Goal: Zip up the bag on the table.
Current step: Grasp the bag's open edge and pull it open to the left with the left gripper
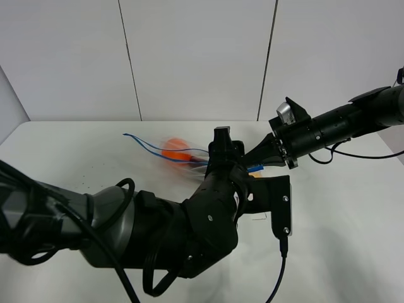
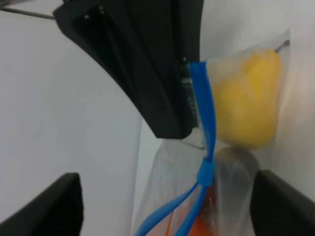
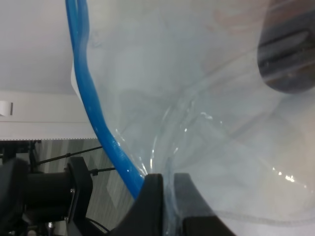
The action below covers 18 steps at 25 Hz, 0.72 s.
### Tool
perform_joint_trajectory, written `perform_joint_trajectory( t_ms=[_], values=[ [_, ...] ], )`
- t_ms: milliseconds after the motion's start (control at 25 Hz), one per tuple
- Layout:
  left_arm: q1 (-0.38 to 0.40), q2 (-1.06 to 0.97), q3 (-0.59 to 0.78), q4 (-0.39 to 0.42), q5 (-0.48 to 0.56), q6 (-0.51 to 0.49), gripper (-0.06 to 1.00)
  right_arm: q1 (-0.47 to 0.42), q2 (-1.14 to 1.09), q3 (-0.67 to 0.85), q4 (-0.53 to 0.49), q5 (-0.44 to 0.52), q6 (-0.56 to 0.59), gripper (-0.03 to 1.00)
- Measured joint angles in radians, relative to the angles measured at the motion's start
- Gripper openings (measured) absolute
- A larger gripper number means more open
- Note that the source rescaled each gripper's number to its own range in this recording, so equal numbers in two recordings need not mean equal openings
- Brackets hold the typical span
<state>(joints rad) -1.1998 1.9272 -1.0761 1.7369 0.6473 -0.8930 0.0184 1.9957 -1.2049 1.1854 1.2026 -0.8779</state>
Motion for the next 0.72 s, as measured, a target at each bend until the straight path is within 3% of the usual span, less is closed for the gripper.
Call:
perform_joint_trajectory(
  t_ms=[440,720],
  values=[
    [0.047,0.0,0.0,0.0,-0.059,0.0,0.6,0.0,0.0,0.0,0.01,0.0,0.0,0.0],
    [0.057,0.0,0.0,0.0,-0.101,0.007,0.45,0.0,0.0,0.0,0.019,0.0,0.0,0.0]
  ],
)
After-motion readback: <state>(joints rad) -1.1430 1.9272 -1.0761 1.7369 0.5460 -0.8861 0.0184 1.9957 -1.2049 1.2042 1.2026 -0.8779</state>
